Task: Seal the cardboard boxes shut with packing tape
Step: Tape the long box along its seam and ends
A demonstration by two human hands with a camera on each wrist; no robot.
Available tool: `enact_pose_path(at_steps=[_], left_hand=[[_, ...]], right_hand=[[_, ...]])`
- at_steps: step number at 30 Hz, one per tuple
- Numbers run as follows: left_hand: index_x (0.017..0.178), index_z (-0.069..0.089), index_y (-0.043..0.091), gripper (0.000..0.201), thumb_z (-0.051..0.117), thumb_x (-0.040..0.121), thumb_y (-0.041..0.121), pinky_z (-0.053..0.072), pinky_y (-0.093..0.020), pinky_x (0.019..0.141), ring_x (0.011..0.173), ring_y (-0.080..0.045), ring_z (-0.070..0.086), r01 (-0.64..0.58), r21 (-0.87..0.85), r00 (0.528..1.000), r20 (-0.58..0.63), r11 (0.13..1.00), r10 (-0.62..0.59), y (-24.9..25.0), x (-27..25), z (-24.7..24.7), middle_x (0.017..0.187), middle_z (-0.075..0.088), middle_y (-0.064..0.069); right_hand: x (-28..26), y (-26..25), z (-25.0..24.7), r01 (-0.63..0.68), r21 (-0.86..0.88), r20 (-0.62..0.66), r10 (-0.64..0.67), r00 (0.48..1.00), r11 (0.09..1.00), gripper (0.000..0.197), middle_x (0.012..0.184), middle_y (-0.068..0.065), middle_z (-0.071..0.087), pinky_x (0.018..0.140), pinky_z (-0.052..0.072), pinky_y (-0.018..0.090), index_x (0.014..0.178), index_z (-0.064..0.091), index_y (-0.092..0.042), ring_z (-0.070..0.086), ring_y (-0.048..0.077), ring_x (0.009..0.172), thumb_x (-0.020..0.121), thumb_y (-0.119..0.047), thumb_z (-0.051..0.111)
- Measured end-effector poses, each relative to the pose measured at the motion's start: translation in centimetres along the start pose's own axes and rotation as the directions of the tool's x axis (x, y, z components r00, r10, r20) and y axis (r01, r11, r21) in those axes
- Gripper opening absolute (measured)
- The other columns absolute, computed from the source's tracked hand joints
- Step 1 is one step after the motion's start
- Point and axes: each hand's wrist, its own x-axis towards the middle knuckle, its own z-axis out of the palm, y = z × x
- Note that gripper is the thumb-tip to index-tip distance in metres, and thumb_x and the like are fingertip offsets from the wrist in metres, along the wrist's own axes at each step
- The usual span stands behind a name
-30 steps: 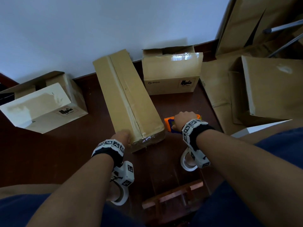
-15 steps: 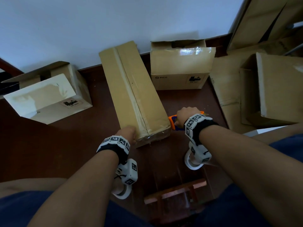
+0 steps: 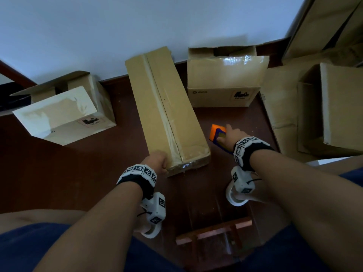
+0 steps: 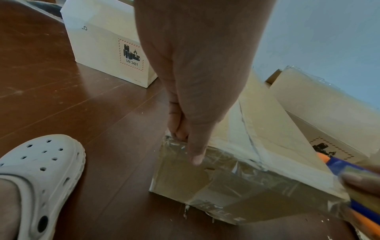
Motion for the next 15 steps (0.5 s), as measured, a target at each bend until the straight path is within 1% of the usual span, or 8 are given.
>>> enact_pose_path(at_steps=[2, 4, 6, 7, 9, 11, 13, 15], left_hand=[[0.074, 0.041, 0.021, 0.034, 0.074, 0.081, 0.021, 0.046, -0.032, 0.074, 0.088, -0.025, 0.057, -0.008, 0.002, 1.000, -0.010, 1.000, 0.008, 0.0, -0.2, 0.1, 0.095, 0.055, -0.005], [0.074, 0.040, 0.022, 0.034, 0.074, 0.081, 0.022, 0.045, -0.032, 0.074, 0.087, -0.024, 0.055, -0.017, 0.005, 1.000, -0.017, 1.000, 0.017, 0.1, -0.3, 0.0, 0.094, 0.052, -0.004], [0.073, 0.039, 0.023, 0.037, 0.075, 0.080, 0.025, 0.045, -0.031, 0.072, 0.084, -0.022, 0.053, -0.020, -0.008, 1.000, -0.022, 1.000, 0.020, 0.1, -0.5, 0.0, 0.094, 0.052, -0.004], [0.073, 0.038, 0.024, 0.038, 0.075, 0.080, 0.028, 0.044, -0.030, 0.071, 0.083, -0.021, 0.052, -0.028, -0.020, 0.999, -0.029, 0.999, 0.027, 0.1, -0.6, 0.1, 0.093, 0.052, -0.003], [0.075, 0.041, 0.023, 0.037, 0.076, 0.079, 0.036, 0.042, -0.029, 0.068, 0.079, -0.019, 0.050, -0.067, -0.024, 0.996, -0.059, 0.997, 0.066, 0.0, -1.0, 0.2, 0.090, 0.052, -0.001], [0.080, 0.044, 0.022, 0.033, 0.072, 0.082, 0.040, 0.039, -0.028, 0.064, 0.074, -0.016, 0.049, -0.119, -0.014, 0.989, -0.088, 0.993, 0.117, -0.1, -1.4, 0.1, 0.087, 0.052, 0.000], [0.083, 0.047, 0.020, 0.027, 0.067, 0.087, 0.037, 0.037, -0.026, 0.064, 0.074, -0.015, 0.048, -0.190, 0.015, 0.973, -0.129, 0.982, 0.190, 0.6, -1.8, -0.3, 0.086, 0.051, 0.002], [0.086, 0.049, 0.018, 0.021, 0.063, 0.091, 0.033, 0.039, -0.027, 0.069, 0.079, -0.017, 0.049, -0.259, 0.067, 0.950, -0.159, 0.963, 0.267, 1.8, -1.7, -0.6, 0.088, 0.051, 0.001]], right_hand=[[-0.3, 0.3, 0.4, 0.056, 0.034, -0.043, -0.055, 0.998, 0.998, 0.064, 0.110, 0.019, 0.062, 0.064, 0.045, 0.036, 0.151, 0.014, -0.016, 0.063, 0.035, 0.089, 0.099, -0.037, 0.045], [-0.8, 0.7, 1.0, 0.125, 0.097, -0.113, -0.114, 0.987, 0.987, 0.065, 0.095, 0.016, 0.065, 0.058, 0.047, 0.035, 0.153, 0.005, -0.030, 0.062, 0.032, 0.071, 0.100, -0.032, 0.043], [-1.3, 0.8, 1.8, 0.230, 0.099, -0.191, -0.208, 0.959, 0.968, 0.064, 0.086, 0.003, 0.062, 0.047, 0.041, 0.025, 0.150, 0.006, -0.042, 0.052, 0.023, 0.053, 0.100, -0.025, 0.041], [-1.8, 0.6, 2.1, 0.274, 0.072, -0.212, -0.254, 0.944, 0.959, 0.063, 0.085, -0.001, 0.058, 0.044, 0.034, 0.023, 0.150, 0.012, -0.043, 0.047, 0.020, 0.051, 0.099, -0.019, 0.041], [-2.6, 0.3, 2.5, 0.294, 0.054, -0.210, -0.277, 0.937, 0.954, 0.059, 0.088, 0.006, 0.054, 0.048, 0.034, 0.029, 0.144, 0.032, -0.044, 0.049, 0.025, 0.062, 0.096, -0.010, 0.038], [-3.4, -0.1, 2.6, 0.298, 0.076, -0.203, -0.278, 0.939, 0.952, 0.048, 0.105, 0.011, 0.051, 0.064, 0.041, 0.035, 0.125, 0.053, -0.044, 0.054, 0.033, 0.083, 0.094, -0.011, 0.037], [-4.5, -0.2, 2.8, 0.301, 0.063, -0.180, -0.285, 0.941, 0.952, 0.039, 0.108, 0.007, 0.044, 0.079, 0.042, 0.040, 0.112, 0.060, -0.044, 0.052, 0.037, 0.095, 0.095, -0.017, 0.038], [-5.6, -0.4, 2.9, 0.310, 0.022, -0.130, -0.305, 0.944, 0.951, 0.035, 0.101, 0.004, 0.037, 0.088, 0.040, 0.045, 0.112, 0.062, -0.042, 0.048, 0.035, 0.103, 0.096, -0.021, 0.039]])
